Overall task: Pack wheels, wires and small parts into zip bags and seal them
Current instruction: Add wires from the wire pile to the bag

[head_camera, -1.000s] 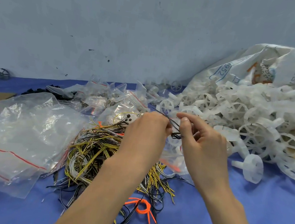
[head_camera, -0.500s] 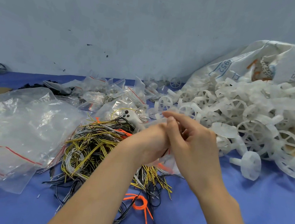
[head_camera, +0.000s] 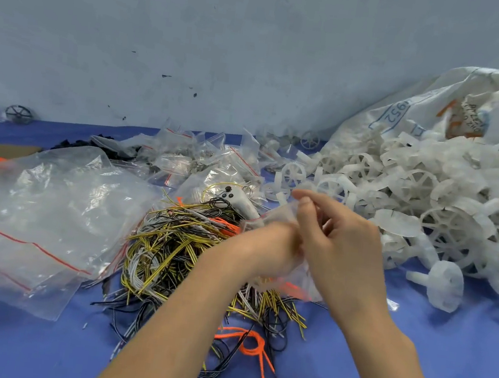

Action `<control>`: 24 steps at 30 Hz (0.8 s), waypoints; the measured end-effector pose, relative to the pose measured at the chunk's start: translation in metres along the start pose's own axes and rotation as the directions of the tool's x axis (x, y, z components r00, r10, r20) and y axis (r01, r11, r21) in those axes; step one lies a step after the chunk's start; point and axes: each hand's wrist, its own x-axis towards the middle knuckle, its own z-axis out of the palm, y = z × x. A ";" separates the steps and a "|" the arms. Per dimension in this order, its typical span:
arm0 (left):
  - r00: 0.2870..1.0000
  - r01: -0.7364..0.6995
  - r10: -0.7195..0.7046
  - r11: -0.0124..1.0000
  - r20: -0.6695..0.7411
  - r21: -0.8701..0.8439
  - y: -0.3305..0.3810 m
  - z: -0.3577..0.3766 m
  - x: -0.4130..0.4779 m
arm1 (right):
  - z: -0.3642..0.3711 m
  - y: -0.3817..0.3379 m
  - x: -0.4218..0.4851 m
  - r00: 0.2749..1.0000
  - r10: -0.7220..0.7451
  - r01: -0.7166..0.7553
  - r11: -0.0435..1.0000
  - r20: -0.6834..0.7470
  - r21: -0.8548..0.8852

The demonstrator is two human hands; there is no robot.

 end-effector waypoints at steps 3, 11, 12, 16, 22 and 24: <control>0.997 -0.040 0.034 0.996 -0.069 -0.084 -0.014 -0.013 -0.001 | -0.004 0.004 0.005 0.997 0.058 -0.057 0.998 -0.053 0.018; 0.924 -0.067 -0.019 0.975 -0.381 -0.210 -0.059 -0.062 -0.061 | -0.014 0.006 0.012 0.976 0.121 -0.106 0.990 -0.180 0.091; 0.920 -0.035 -0.041 0.982 -0.389 -0.186 -0.063 -0.061 -0.065 | -0.013 0.006 0.012 0.977 0.121 -0.105 0.990 -0.177 0.097; 0.939 0.091 -0.079 0.996 -0.334 0.021 -0.074 -0.041 -0.068 | -0.016 0.008 0.012 0.988 0.095 -0.076 0.984 -0.118 0.162; 0.970 0.208 -0.137 0.895 -0.200 0.395 -0.099 -0.027 -0.072 | -0.037 0.017 0.019 0.986 0.110 -0.063 0.942 -0.127 0.329; 0.969 0.231 -0.161 0.860 -0.187 0.455 -0.106 -0.023 -0.074 | -0.039 0.018 0.021 0.983 0.115 -0.063 0.941 -0.139 0.332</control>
